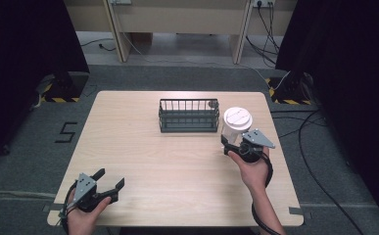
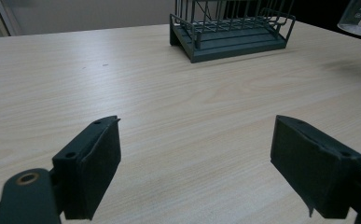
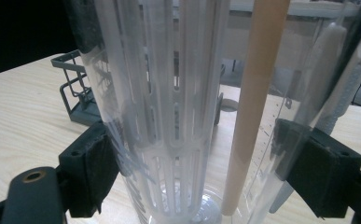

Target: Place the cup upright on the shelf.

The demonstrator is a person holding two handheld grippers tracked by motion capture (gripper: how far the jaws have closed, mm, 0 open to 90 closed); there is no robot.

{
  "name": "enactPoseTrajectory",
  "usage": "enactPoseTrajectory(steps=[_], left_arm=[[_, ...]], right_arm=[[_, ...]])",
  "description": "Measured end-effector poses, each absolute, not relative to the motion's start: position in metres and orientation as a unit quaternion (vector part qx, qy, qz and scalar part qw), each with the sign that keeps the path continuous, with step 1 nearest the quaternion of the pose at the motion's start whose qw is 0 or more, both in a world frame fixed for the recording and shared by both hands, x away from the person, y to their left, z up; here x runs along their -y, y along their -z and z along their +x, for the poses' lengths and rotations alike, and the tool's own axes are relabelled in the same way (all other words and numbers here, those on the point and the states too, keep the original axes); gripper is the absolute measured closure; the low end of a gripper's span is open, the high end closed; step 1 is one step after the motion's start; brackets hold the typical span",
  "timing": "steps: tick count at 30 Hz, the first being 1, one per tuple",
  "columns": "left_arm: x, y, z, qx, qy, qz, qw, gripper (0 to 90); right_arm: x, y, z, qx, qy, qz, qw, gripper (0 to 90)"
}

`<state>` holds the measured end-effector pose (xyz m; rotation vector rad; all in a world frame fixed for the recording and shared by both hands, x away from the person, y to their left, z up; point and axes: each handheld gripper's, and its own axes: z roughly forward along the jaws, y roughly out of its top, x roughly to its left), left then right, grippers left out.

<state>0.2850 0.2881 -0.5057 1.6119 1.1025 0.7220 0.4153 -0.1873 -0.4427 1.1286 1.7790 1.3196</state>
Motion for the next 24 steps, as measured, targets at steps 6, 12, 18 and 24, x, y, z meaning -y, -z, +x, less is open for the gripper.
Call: enactPoseTrajectory(steps=[6,12,18,24], left_arm=[[-0.288,0.506,0.285,-0.457,-0.298,0.668,0.506,15.5],[-0.288,0.506,0.285,-0.457,-0.298,0.668,0.506,15.5],[-0.288,0.506,0.285,-0.457,-0.298,0.667,0.507,15.5],[-0.288,0.506,0.285,-0.457,-0.298,0.668,0.507,15.5]], right_arm=[[0.184,0.444,0.420,-0.678,-0.501,0.433,0.320,18.5],[0.181,0.445,0.424,-0.679,-0.499,0.436,0.316,18.5],[0.180,0.443,0.428,-0.678,-0.500,0.435,0.318,18.5],[0.178,0.440,0.432,-0.676,-0.500,0.436,0.319,18.5]])
